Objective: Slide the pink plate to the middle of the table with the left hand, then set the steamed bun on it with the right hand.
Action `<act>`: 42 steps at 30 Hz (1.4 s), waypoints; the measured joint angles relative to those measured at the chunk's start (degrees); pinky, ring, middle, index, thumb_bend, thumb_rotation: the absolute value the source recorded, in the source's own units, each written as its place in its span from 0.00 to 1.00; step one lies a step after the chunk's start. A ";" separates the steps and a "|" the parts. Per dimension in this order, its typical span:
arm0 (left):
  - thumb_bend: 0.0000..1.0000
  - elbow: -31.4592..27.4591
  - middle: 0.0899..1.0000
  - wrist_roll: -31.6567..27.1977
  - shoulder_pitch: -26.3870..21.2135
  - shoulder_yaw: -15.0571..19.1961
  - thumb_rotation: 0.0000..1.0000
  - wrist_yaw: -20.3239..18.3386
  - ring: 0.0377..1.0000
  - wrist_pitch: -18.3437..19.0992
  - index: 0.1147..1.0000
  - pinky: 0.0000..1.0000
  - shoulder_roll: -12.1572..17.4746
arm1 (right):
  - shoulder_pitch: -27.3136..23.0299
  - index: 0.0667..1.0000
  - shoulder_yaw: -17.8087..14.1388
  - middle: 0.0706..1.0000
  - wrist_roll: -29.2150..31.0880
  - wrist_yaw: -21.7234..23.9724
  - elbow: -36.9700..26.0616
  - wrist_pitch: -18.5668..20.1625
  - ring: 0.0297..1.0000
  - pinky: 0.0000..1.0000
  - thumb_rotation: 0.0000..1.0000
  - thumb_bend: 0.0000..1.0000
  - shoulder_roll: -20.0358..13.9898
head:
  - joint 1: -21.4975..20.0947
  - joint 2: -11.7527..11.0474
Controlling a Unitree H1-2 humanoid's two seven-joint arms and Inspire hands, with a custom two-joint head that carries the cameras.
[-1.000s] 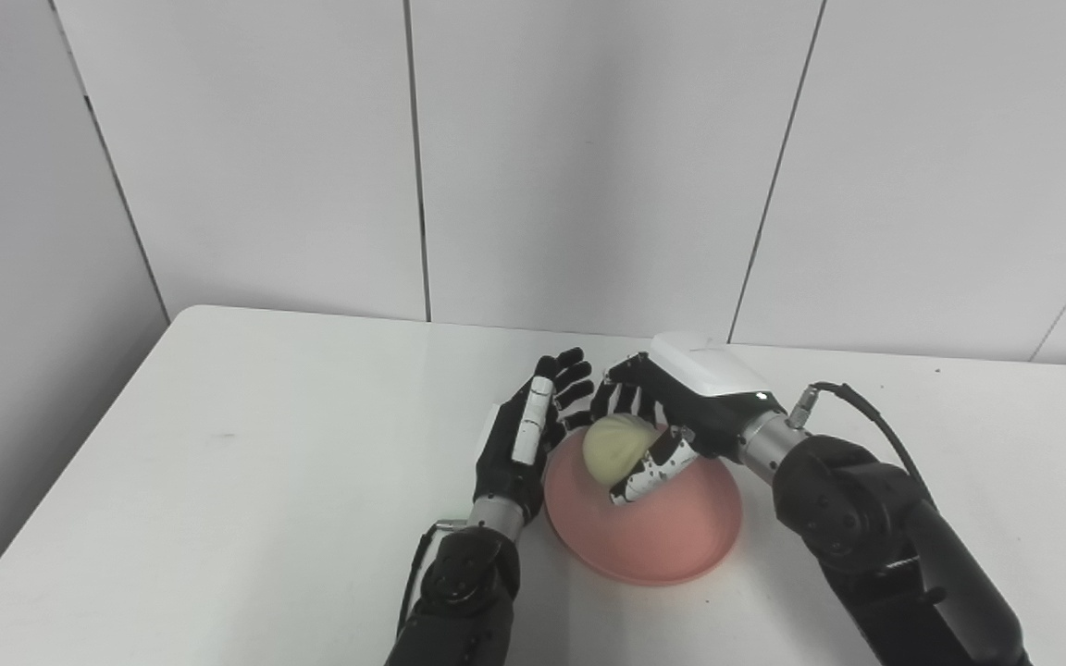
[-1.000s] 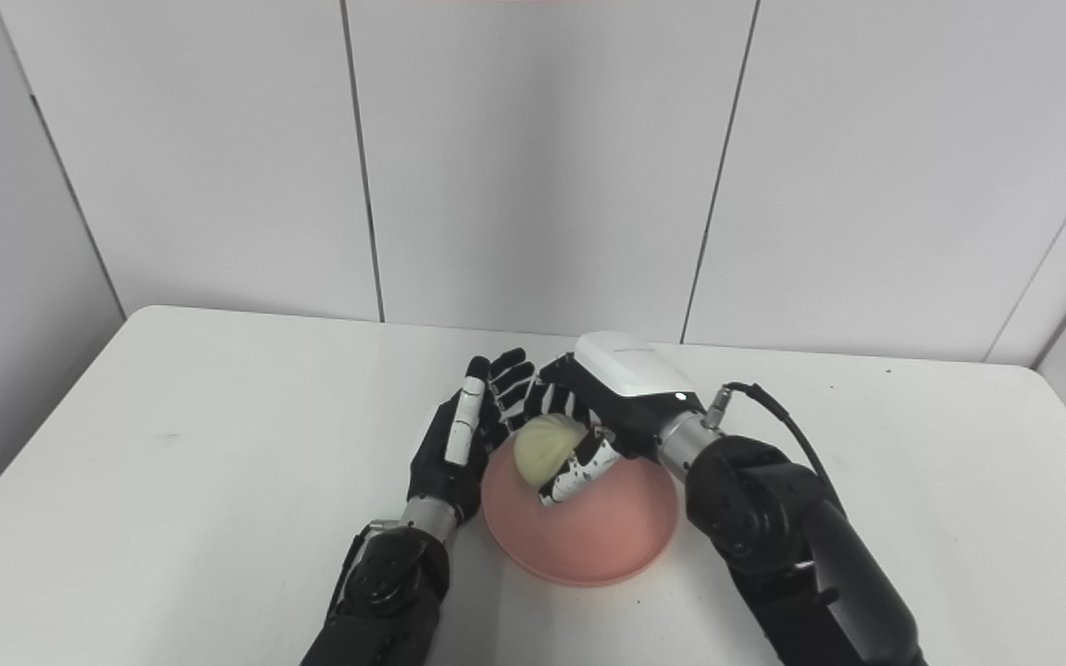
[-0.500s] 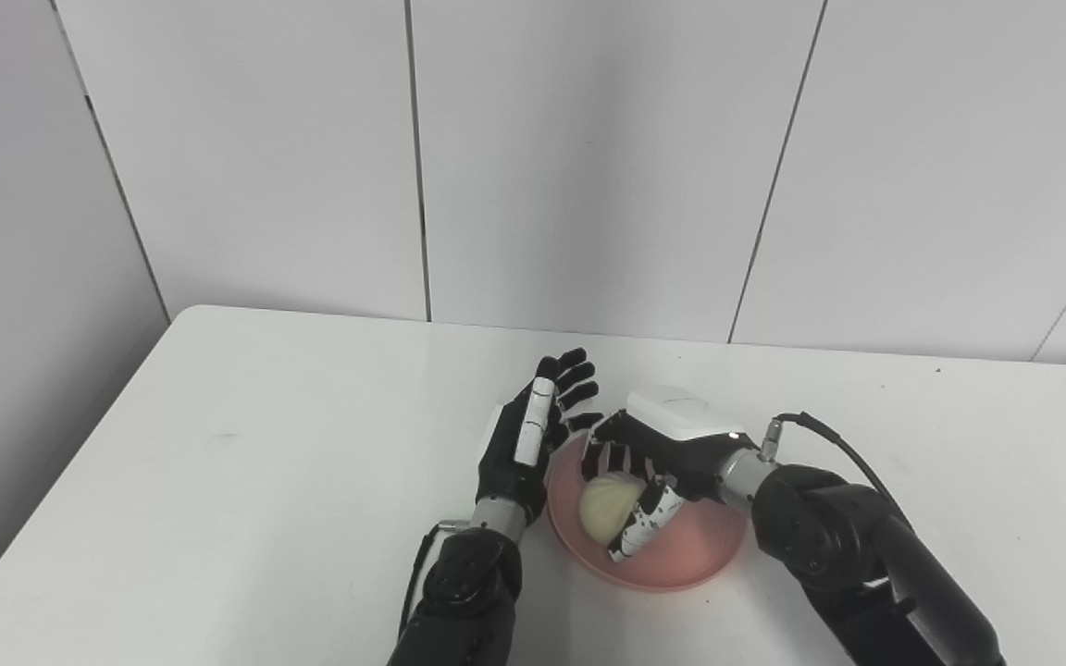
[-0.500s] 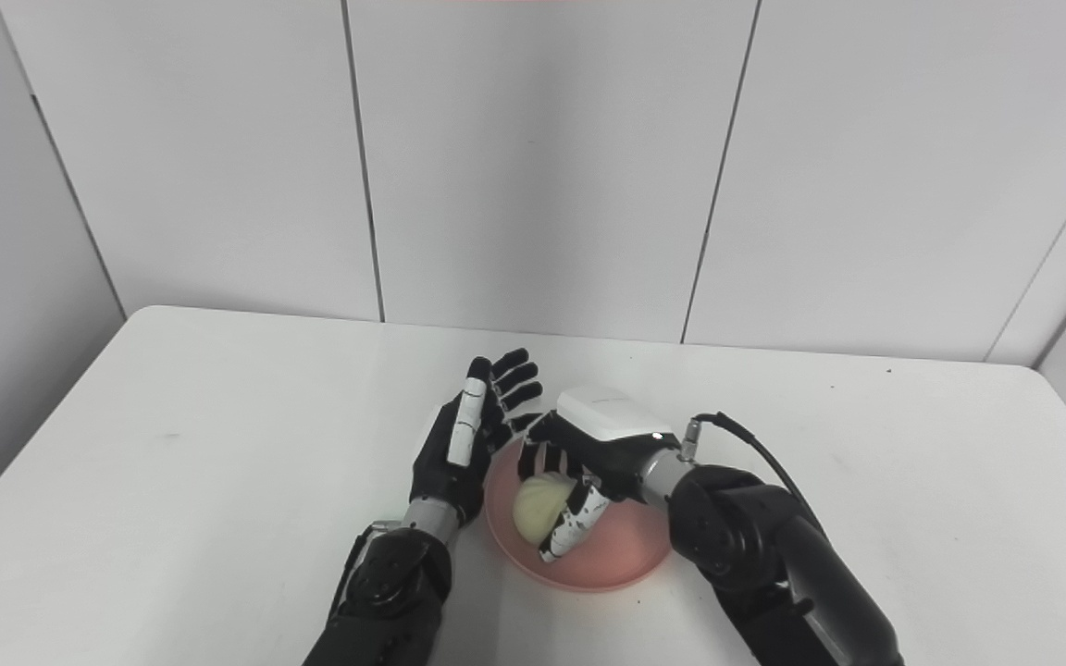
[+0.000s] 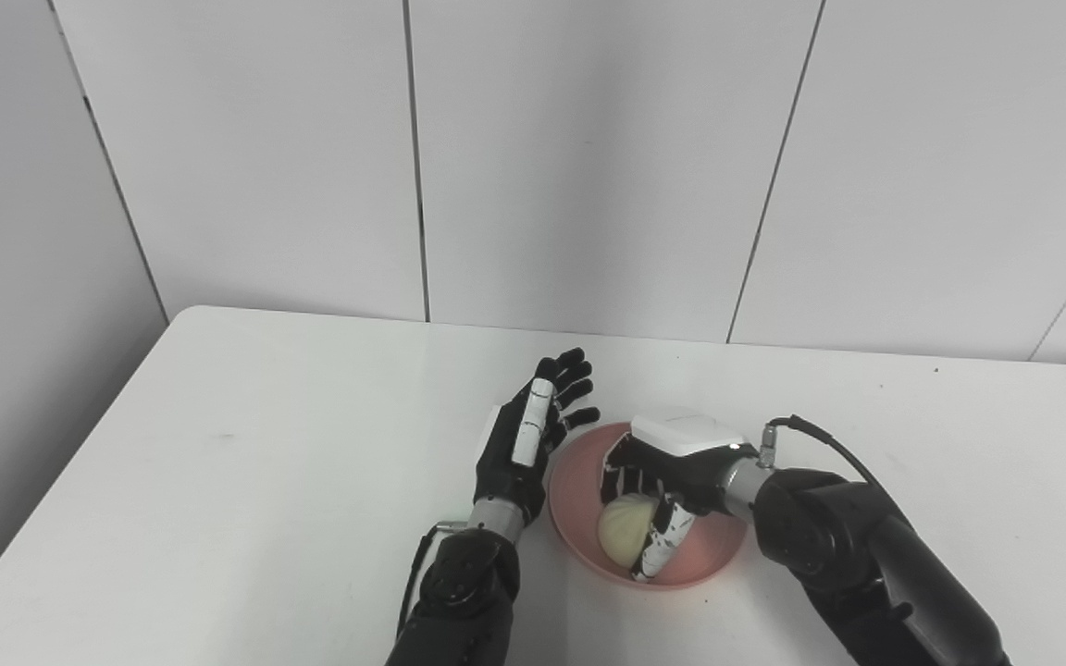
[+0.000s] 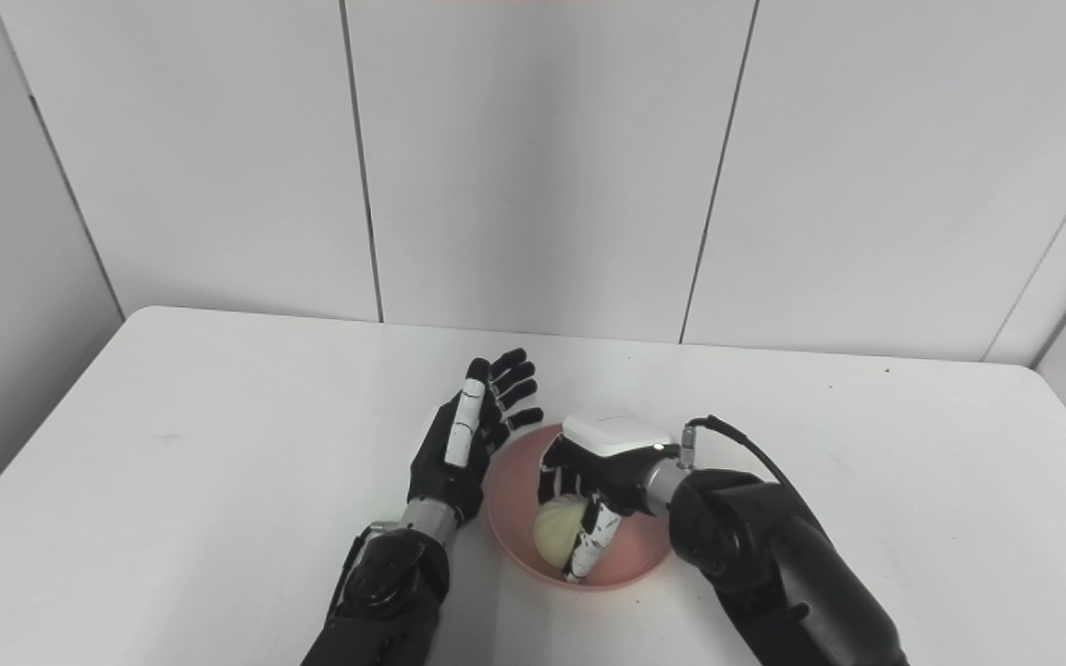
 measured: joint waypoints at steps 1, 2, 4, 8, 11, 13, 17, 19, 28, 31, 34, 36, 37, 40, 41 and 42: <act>0.81 0.00 0.83 -0.01 0.00 0.03 0.87 0.00 0.86 0.00 0.74 0.74 0.00 | 0.00 0.65 -0.11 0.79 -0.16 -0.01 0.00 0.00 0.73 0.61 0.22 0.96 0.01 | 0.00 0.00; 0.81 -0.01 0.83 -0.02 0.01 0.05 0.86 -0.01 0.86 0.00 0.74 0.74 -0.01 | 0.01 0.65 -0.31 0.79 -0.46 -0.01 0.00 0.00 0.74 0.62 0.23 0.97 0.01 | -0.09 0.09; 0.81 -0.02 0.83 -0.03 0.02 0.06 0.87 -0.07 0.86 0.00 0.75 0.74 -0.01 | 0.04 0.66 -0.69 0.81 -0.87 -0.02 0.01 0.00 0.77 0.65 0.24 0.98 0.01 | -0.09 0.09; 0.81 -0.08 0.83 0.00 0.08 0.04 0.87 -0.12 0.85 0.00 0.75 0.73 0.00 | 0.10 0.66 -1.61 0.80 -1.25 -0.15 -0.17 0.00 0.76 0.64 0.26 0.98 0.02 | -0.26 0.09; 0.81 -0.48 0.83 0.10 0.40 -0.04 0.87 -0.12 0.85 0.00 0.75 0.73 0.01 | 0.25 0.65 -2.23 0.78 -1.30 -0.15 -0.81 0.00 0.72 0.57 0.25 0.98 0.02 | -0.44 0.18; 0.81 -0.50 0.83 0.11 0.41 -0.08 0.87 -0.15 0.85 0.01 0.74 0.74 0.01 | 0.71 0.64 -3.16 0.75 -1.26 -0.38 -2.13 0.00 0.69 0.54 0.24 0.99 0.01 | -0.79 0.18; 0.81 -0.89 0.83 0.12 0.64 -0.10 0.88 -0.23 0.85 0.16 0.75 0.73 0.15 | 1.73 0.62 -5.59 0.73 -0.36 -1.58 -4.88 -0.04 0.68 0.53 0.23 0.96 0.04 | -1.58 0.09; 0.81 -1.00 0.83 0.11 0.67 -0.10 0.88 -0.34 0.85 0.29 0.76 0.73 0.21 | 2.33 0.60 -7.10 0.71 0.60 -2.41 -6.37 -0.07 0.67 0.53 0.23 0.96 -0.02 | -1.76 0.09; 0.79 -2.80 0.82 -0.62 1.53 0.12 0.86 -1.06 0.84 1.67 0.76 0.76 0.69 | 9.65 0.60 -18.64 0.61 10.26 -15.48 -11.30 -4.69 0.55 0.45 0.42 0.80 0.56 | -2.46 0.00; 0.79 -2.79 0.82 0.54 1.74 -0.16 0.86 -0.04 0.82 0.80 0.75 0.75 0.83 | 11.82 0.65 -24.39 0.63 16.60 -24.05 -7.07 -9.37 0.56 0.47 0.59 0.74 3.76 | -2.46 0.09; 0.79 -2.71 0.84 4.09 1.81 -0.72 0.90 4.68 0.84 -1.15 0.80 0.77 0.89 | 13.02 0.70 -30.56 0.67 26.22 -29.44 -1.90 -11.81 0.62 0.53 0.64 0.75 8.49 | -2.37 0.00; 0.78 -2.72 0.86 6.11 1.98 -1.24 0.89 7.59 0.86 -1.83 0.82 0.81 0.94 | 13.25 0.73 -34.43 0.70 34.71 -31.67 2.58 -14.45 0.65 0.58 0.67 0.75 12.14 | -2.37 0.09; 0.77 -2.78 0.89 6.69 2.13 -1.27 0.88 8.32 0.89 -2.57 0.83 0.84 0.91 | 13.36 0.75 -35.97 0.72 37.51 -33.16 4.15 -15.41 0.67 0.62 0.70 0.76 13.85 | -2.37 0.09; 0.77 -3.43 0.93 6.79 2.69 -0.45 0.86 10.04 0.94 -3.65 0.85 0.92 0.53 | 13.36 0.79 -39.88 0.77 44.79 -36.77 10.62 -19.92 0.74 0.71 0.73 0.75 17.44 | -2.55 0.26; 0.77 -3.91 0.94 6.78 2.98 -0.27 0.86 10.32 0.95 -3.74 0.86 0.93 0.43 | 13.36 0.80 -41.16 0.78 46.74 -37.98 12.72 -20.39 0.75 0.72 0.74 0.74 18.38 | -2.72 0.26; 0.76 -4.21 0.95 6.85 3.16 -0.23 0.87 10.46 0.96 -3.89 0.87 0.95 0.38 | 13.42 0.83 -41.78 0.82 47.87 -39.03 14.10 -20.76 0.79 0.78 0.81 0.71 18.93 | -3.16 0.26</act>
